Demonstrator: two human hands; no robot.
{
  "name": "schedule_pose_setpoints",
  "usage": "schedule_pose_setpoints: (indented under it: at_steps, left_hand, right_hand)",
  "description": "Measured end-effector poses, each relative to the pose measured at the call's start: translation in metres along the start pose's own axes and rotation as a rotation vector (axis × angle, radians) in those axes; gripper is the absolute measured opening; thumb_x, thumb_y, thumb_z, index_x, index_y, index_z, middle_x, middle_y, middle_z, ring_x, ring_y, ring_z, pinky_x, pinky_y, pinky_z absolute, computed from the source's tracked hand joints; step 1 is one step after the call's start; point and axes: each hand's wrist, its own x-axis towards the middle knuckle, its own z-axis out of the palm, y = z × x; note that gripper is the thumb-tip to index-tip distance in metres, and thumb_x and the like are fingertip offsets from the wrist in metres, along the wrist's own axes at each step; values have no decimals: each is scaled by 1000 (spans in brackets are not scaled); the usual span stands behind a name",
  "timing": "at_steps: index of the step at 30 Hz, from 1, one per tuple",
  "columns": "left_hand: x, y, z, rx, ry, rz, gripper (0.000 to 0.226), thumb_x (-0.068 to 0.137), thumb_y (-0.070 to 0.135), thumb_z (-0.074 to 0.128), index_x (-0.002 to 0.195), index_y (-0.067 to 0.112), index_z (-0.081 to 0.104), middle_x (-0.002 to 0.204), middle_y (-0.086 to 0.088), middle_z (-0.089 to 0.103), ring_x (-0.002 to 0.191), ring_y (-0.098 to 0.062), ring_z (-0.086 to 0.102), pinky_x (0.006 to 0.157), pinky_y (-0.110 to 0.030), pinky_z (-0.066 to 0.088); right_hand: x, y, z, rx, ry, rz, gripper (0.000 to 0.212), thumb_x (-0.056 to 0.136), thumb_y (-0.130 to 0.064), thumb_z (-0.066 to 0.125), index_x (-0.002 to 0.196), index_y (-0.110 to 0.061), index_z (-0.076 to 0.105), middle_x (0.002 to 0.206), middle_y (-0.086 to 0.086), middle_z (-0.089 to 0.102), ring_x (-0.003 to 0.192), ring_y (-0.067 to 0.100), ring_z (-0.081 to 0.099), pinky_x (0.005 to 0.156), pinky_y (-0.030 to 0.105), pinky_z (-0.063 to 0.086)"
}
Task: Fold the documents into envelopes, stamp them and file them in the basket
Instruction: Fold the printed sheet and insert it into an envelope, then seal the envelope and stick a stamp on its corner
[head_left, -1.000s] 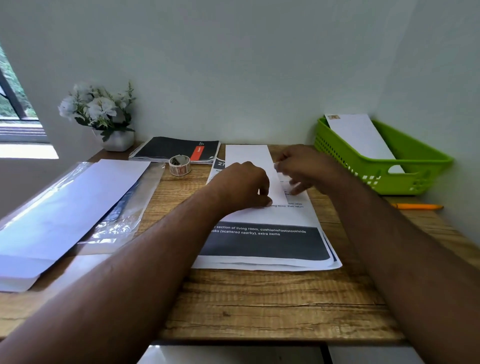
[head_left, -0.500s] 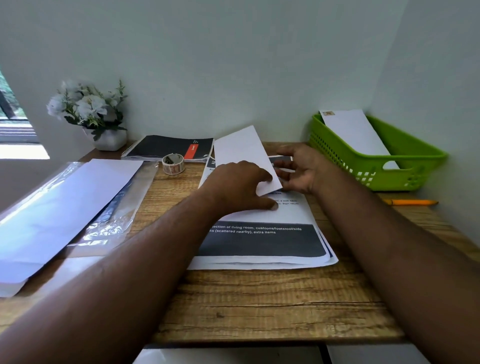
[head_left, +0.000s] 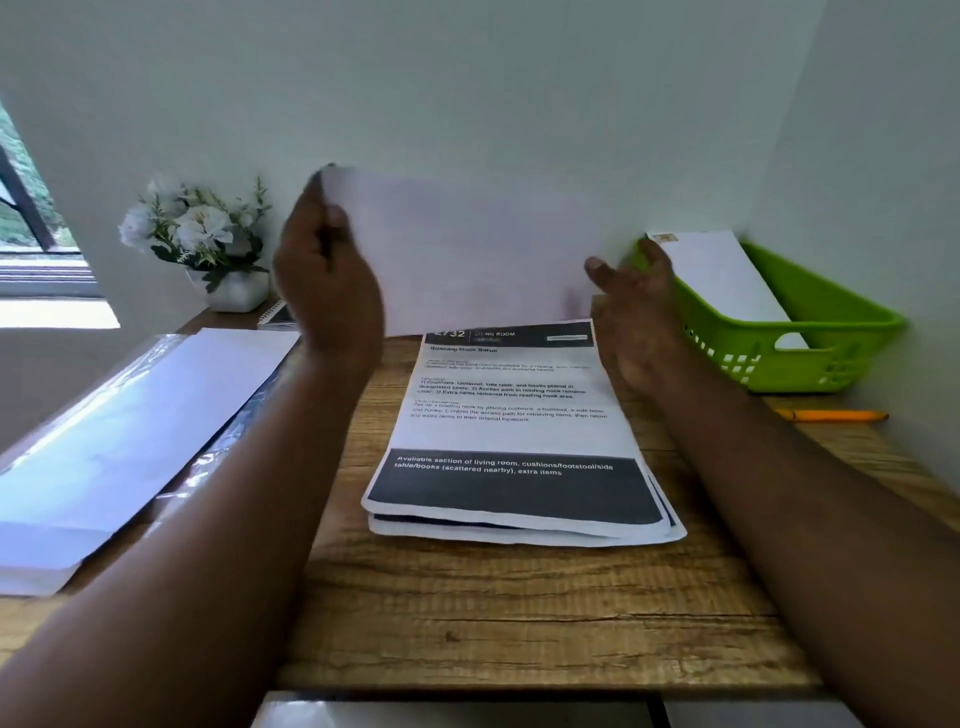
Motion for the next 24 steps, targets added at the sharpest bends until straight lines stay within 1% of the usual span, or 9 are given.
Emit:
schedule_pose_setpoints:
  at_steps: [3,6,8,12,14,16,18,21,24]
  left_hand:
    - [7,-11,-10,149,-19,-245,43,92,0,37,131,-1,55,108,-3,57,90,-3,51,77,-3,38]
    - [8,-27,-17,177,-260,-612,48,96,2,37,141,15,46,120,-9,57,91,-17,54,72,-20,44]
    - [12,-25,-24,389,-498,-703,43,95,2,47,136,15,50,112,-14,61,77,-20,55,64,-25,46]
    - [16,-22,-34,821,-792,-597,44,90,3,64,132,13,56,108,-15,61,75,-26,57,62,-31,51]
    - [14,-24,-36,970,-874,-539,35,86,7,69,120,8,62,90,-14,65,72,-29,62,67,-34,54]
    - [12,-29,-38,1074,-923,-542,39,79,13,78,115,7,64,85,-13,69,78,-31,68,78,-39,57]
    - [11,-33,-38,1152,-902,-500,50,72,18,83,117,12,63,96,-12,69,91,-32,66,84,-42,54]
    - [9,-37,-35,1165,-749,-322,42,78,18,75,117,17,62,116,-11,64,106,-34,59,80,-39,47]
    - [5,-45,-30,1186,-686,-218,38,84,28,69,121,20,62,126,-14,54,118,-37,49,88,-45,45]
  right_hand:
    - [2,-9,-9,-17,10,-27,76,71,-18,83,134,-27,41,111,5,63,84,13,59,62,23,50]
    - [6,-10,-17,-106,-35,74,60,79,9,68,130,-16,48,107,11,62,89,21,64,79,39,56]
    - [8,-8,-23,-220,-36,130,57,78,13,66,128,-10,51,102,10,59,87,20,64,73,36,57]
    - [11,6,-29,-514,-44,128,52,72,13,72,119,-4,56,86,3,57,74,15,59,60,26,53]
    - [13,15,-30,-741,-84,23,52,69,10,76,116,-3,59,80,0,54,74,15,55,69,29,49]
    - [13,20,-29,-1161,-160,-145,52,68,-1,80,117,-7,62,95,3,60,92,21,59,85,32,46]
    - [9,24,-26,-1399,-216,-299,45,72,-15,80,115,-13,66,119,5,62,114,22,55,98,29,39]
    - [-2,28,-17,-1367,-325,-433,34,78,-37,75,109,-24,67,112,-9,62,110,11,56,92,22,38]
    - [-9,34,-8,-1343,-590,-304,46,83,-58,60,122,-34,61,131,-15,54,127,8,46,105,22,31]
